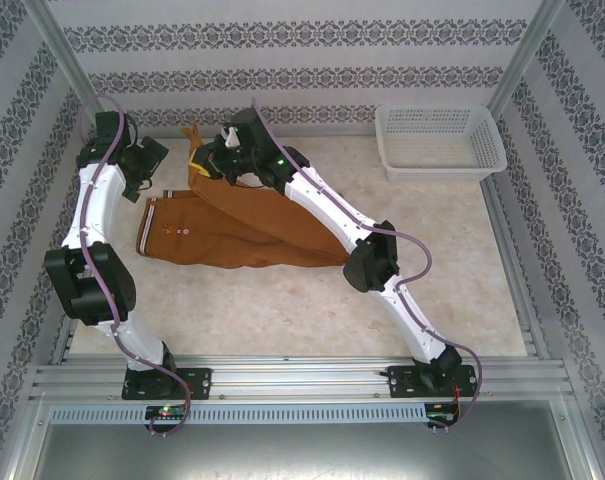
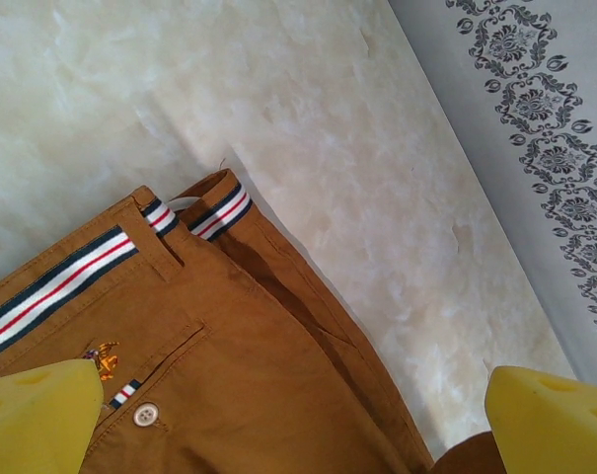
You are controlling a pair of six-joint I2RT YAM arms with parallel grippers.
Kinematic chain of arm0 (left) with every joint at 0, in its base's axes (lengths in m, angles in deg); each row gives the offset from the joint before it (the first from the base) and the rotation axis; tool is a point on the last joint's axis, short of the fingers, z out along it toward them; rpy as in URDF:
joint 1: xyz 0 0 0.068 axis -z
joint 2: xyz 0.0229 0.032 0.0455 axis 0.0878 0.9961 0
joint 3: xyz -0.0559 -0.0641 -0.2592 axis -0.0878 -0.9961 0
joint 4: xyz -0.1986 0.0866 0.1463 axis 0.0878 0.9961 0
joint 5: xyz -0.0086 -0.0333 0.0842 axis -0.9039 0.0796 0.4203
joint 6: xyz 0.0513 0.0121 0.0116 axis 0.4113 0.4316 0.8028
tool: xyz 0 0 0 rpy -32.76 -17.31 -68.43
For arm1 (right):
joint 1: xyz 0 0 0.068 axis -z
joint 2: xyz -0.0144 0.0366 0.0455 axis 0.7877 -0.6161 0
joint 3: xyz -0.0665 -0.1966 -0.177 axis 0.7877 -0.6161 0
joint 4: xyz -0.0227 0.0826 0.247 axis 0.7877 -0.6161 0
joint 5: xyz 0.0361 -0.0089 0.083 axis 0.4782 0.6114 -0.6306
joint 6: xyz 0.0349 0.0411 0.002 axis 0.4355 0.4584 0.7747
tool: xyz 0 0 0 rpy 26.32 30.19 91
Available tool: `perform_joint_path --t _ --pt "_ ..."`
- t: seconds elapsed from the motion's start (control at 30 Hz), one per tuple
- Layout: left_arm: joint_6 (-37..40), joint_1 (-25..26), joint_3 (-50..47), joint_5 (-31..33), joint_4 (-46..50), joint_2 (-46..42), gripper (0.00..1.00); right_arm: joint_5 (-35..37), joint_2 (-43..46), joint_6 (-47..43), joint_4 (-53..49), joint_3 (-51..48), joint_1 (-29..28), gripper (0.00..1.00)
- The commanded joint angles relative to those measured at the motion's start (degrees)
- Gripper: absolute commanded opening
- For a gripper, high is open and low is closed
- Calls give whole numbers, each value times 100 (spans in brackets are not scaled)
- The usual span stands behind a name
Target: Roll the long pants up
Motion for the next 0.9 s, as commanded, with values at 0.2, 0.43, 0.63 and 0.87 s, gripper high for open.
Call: perform_joint_path --t 0.2,0.43,0.63,0.87 --pt "100 -59 -176 -87 17 -390 100 271 -894 460 1025 233 -83 30" --pt "206 -58 -383 -122 -70 -678 100 -64 -1574 685 1038 616 -30 85" --pt "25 -59 -629 -280 -357 -869 100 41 -605 -637 145 -253 105 80" --pt "-49 472 -1240 -628 -986 -856 0 615 1236 -2977 -1388 -2000 718 0"
